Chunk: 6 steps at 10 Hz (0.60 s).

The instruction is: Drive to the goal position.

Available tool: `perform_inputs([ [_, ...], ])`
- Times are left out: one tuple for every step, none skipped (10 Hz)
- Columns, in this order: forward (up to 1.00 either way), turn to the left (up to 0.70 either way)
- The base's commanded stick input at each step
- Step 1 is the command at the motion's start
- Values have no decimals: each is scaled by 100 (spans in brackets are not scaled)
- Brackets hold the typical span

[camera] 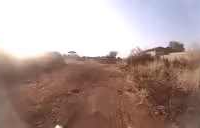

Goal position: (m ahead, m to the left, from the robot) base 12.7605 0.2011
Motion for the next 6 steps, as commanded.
perform_inputs([
  [70,-16],
  [70,0],
  [70,0],
  [70,0],
  [70,0],
  [70,0],
])
